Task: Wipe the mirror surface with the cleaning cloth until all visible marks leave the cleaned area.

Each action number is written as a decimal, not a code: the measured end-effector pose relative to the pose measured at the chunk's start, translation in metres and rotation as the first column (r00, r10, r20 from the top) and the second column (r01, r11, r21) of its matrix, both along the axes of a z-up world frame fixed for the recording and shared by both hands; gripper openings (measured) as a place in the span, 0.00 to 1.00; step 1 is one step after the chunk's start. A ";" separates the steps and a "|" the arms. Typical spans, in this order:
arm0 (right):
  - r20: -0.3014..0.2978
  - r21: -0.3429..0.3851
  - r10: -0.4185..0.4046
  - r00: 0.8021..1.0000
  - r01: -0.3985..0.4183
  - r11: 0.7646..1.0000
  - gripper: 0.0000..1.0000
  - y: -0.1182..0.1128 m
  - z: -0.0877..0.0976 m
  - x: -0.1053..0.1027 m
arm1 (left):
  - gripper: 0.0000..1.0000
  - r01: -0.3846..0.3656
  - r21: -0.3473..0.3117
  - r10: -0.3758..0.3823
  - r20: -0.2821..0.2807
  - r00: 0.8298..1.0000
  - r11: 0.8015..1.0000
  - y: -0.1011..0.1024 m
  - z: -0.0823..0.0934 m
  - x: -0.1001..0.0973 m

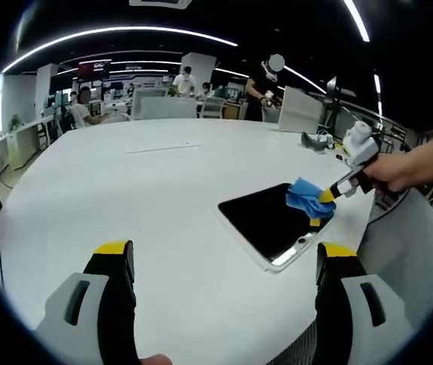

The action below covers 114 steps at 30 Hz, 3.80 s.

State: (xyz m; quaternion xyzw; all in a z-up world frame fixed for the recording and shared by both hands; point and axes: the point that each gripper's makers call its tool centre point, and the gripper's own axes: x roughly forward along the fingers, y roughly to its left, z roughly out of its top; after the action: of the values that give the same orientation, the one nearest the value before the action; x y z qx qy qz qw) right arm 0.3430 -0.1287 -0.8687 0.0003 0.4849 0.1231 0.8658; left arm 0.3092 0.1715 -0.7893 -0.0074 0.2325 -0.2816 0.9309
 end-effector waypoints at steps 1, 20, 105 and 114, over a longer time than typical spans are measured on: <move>0.000 -0.002 0.001 1.000 -0.001 1.000 0.00 0.000 0.000 0.002 | 0.99 -0.002 -0.002 0.002 0.000 1.000 1.000 0.000 0.000 0.001; 0.001 -0.005 -0.007 1.000 0.007 1.000 0.00 -0.001 -0.001 0.047 | 0.99 -0.015 -0.004 0.015 -0.002 1.000 1.000 0.004 0.001 0.000; -0.008 -0.061 0.029 1.000 -0.030 0.998 0.01 -0.103 -0.008 0.016 | 0.99 -0.072 0.010 0.072 0.036 0.997 0.997 0.024 0.015 -0.005; 0.021 0.003 0.065 0.998 -0.065 0.998 0.43 -0.096 0.005 0.016 | 0.99 -0.092 0.003 0.092 0.014 0.996 0.996 0.026 0.013 -0.010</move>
State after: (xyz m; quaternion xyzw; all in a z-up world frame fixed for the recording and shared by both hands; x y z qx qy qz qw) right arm 0.3590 -0.2243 -0.8642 -0.0151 0.4752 0.1523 0.8665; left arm 0.2994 0.1976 -0.7768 -0.0144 0.2260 -0.2379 0.9445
